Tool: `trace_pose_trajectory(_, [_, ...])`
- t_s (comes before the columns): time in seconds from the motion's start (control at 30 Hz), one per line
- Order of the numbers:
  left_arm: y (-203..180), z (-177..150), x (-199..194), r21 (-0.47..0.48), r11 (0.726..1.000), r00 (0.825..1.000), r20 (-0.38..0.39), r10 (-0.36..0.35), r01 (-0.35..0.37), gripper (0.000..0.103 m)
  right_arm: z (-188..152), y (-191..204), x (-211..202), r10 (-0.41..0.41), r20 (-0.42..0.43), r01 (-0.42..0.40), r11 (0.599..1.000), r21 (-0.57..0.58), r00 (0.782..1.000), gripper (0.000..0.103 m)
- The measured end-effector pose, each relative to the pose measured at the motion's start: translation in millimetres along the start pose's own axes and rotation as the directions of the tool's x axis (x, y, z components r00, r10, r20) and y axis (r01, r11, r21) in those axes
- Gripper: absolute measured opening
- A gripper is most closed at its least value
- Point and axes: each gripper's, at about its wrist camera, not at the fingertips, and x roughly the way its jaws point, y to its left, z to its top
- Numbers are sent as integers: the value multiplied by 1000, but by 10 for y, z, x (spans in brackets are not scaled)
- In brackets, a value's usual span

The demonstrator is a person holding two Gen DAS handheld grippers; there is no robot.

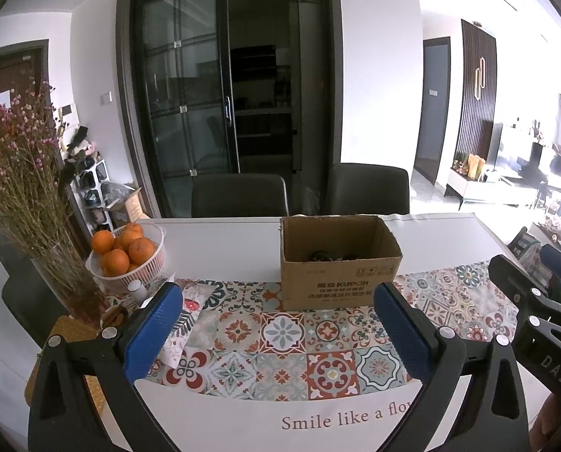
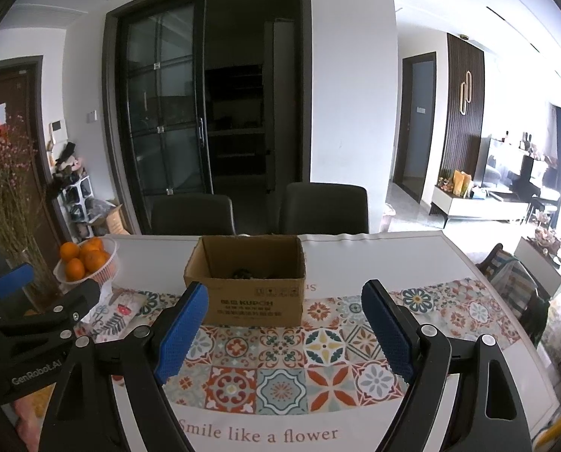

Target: Organize rigid objects

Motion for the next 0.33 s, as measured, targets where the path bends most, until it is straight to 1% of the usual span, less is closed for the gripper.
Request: trace_pose_trajectory(0.33, [-7,-7,16,-3,1000,1000,-6,-2,2,103,-1,-21,7,5,-5,-5,1000,0,1000,84])
